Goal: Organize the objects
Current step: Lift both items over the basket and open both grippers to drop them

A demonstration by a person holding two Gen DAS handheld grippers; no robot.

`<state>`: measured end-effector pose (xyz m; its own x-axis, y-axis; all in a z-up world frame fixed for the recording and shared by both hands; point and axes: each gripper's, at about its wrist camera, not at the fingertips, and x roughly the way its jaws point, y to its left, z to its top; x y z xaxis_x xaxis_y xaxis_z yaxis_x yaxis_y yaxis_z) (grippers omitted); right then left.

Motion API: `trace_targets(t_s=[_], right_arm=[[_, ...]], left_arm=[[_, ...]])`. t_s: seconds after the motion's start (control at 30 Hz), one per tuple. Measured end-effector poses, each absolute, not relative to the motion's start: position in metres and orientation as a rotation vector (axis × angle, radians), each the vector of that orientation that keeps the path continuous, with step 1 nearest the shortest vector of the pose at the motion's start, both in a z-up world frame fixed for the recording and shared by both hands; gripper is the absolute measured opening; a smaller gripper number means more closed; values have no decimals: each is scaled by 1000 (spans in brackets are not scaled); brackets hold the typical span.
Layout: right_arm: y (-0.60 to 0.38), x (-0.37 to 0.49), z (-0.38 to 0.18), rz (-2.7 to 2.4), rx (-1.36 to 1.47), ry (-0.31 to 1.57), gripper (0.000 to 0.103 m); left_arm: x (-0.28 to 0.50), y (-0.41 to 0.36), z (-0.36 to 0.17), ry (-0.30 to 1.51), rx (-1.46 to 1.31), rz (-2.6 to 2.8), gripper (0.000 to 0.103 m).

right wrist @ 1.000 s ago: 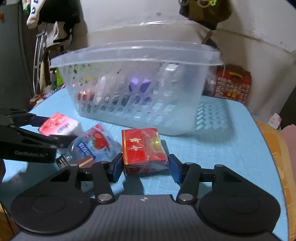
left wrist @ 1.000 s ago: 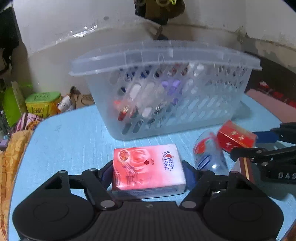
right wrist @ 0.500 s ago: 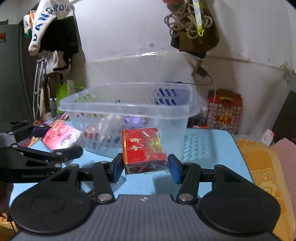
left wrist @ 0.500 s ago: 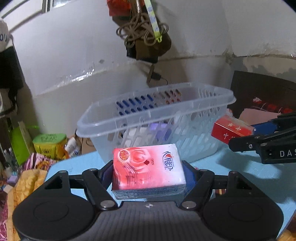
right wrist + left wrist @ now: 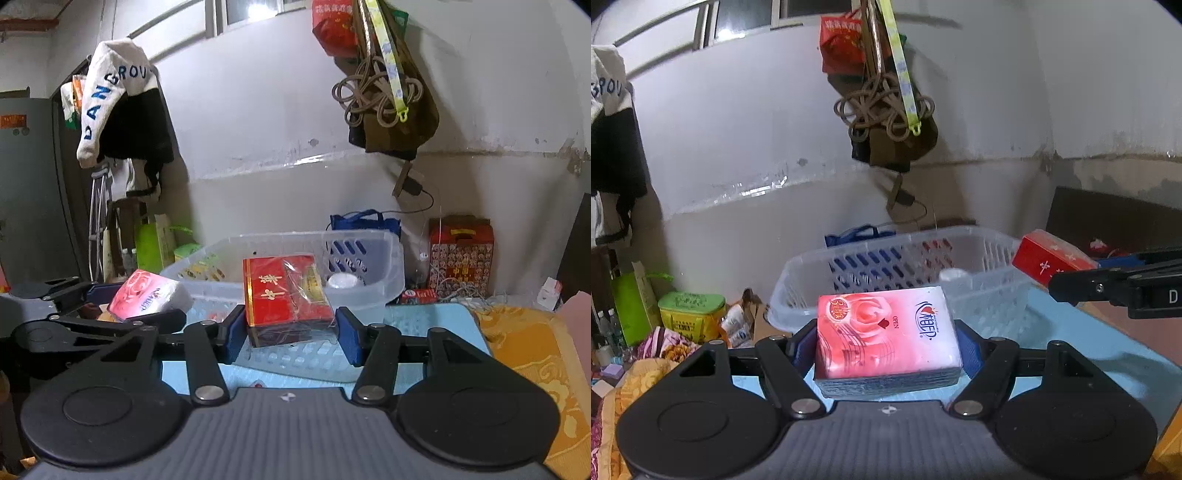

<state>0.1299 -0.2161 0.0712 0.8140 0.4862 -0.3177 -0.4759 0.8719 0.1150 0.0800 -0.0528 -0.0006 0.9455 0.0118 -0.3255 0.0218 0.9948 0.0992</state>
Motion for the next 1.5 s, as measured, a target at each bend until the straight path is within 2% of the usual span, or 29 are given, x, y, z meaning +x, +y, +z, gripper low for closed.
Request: trace_targets(t_s=[0.53,0.8,1.07,1.3,1.37,1.4,1.43,1.5], right_arm=[[-219,127,93,520,46,274,55],[-195,184,108,471,-26,310,55],[-190,251,94,394,-12,436,55],[-185,253,80,402,-53,442,57],[-181,251,81,396,-81,415,84],[-180,249,84,378,-88,391,102],[-181,244,87,361,-86,346,103],[-187,229,92,381,-60,314,103]], left_arm=[[76,-28,32,271,13,28,76],[118,-15,60,307,-63,31,77],[206,-7,46,463,-83,115,77],[216,-3,28,483,-97,104,77],[217,-4,29,470,-81,120,81],[217,-4,29,472,-78,133,86],[218,-3,28,482,-80,132,92],[212,-1,29,460,-91,131,92]])
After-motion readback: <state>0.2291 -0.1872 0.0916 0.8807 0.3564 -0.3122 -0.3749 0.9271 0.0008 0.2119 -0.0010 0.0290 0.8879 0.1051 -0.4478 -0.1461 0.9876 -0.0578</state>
